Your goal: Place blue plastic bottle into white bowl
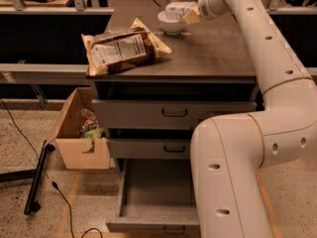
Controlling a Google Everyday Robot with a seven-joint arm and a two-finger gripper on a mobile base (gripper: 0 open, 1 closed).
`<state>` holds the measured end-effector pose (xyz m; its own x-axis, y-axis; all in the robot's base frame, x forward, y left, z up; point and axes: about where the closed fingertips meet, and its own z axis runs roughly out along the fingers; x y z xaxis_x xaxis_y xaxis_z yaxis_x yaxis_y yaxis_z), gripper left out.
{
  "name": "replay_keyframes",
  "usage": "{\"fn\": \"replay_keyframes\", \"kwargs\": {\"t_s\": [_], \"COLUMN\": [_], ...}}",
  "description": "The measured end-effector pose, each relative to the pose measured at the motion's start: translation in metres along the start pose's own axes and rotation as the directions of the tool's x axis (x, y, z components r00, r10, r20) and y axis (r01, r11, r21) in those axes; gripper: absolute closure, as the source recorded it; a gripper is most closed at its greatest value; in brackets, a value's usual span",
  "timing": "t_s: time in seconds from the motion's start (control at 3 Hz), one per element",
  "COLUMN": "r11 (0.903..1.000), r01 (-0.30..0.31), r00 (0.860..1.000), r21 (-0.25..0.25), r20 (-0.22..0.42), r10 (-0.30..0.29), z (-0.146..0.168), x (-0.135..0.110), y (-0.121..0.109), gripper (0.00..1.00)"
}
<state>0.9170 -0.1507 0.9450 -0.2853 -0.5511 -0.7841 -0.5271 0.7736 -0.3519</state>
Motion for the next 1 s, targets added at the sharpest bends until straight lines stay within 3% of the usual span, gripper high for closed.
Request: {"fn": "replay_keyframes", "kwargs": {"t_s": [0.67, 1.0], "r11": [1.0000, 0.9999], "r01": [-0.003, -0.002], "r00": [1.000, 0.999], "r21": [-0.008, -0.010], "r20": [-0.024, -0.032], "r10": [0.003, 0.002], "z": [0.0050, 0.0043], "x": [0.0039, 0.0061], "y": [0.0056, 0.0057], "gripper": [0.40, 0.40]}}
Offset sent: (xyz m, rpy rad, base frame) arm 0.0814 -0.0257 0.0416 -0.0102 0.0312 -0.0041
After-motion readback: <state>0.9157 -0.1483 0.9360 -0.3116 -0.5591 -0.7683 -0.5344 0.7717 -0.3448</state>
